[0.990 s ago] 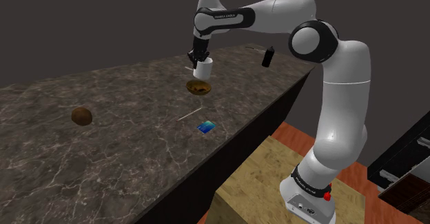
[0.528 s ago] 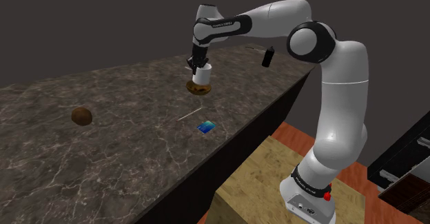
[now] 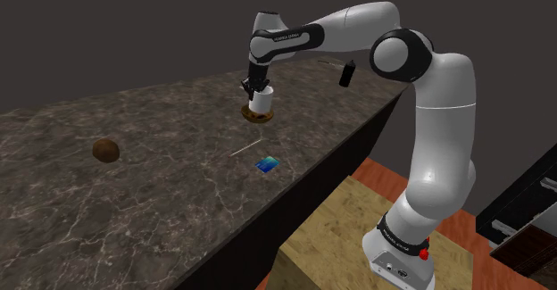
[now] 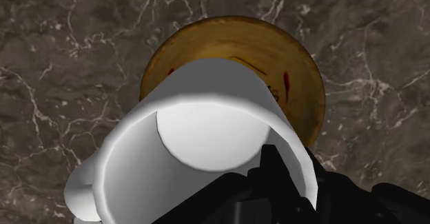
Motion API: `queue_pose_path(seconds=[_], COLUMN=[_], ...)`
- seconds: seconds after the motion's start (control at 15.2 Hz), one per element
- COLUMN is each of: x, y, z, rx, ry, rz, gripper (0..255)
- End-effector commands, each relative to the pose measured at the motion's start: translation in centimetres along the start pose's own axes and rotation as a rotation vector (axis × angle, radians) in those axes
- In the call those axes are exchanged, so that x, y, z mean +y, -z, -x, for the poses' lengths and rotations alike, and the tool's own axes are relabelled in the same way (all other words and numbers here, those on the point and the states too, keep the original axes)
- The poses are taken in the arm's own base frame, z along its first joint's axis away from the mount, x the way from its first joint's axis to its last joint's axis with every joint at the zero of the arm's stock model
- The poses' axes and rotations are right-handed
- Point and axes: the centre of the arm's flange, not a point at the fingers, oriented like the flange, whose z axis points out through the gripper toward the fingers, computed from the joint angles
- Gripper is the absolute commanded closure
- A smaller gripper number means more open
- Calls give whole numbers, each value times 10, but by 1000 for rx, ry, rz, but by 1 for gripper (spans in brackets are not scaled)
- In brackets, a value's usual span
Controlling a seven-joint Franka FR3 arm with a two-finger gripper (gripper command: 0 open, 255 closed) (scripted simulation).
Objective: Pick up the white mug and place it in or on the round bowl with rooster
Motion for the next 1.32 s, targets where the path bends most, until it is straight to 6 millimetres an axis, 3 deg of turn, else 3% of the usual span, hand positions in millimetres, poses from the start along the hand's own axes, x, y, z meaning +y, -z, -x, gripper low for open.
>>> queue_pose_path(seconds=[0.0,0.07,0.13,0.46,0.73,1.25], x=[0,0,0,0,0,0], y=[0,0,0,0,50,50], z=[0,0,0,0,0,0], rx=[1,1,1,1,1,1], ry=[0,0,0,0,0,0], rz=[0,0,0,0,0,0], gripper=[255,255,0,0,0,0])
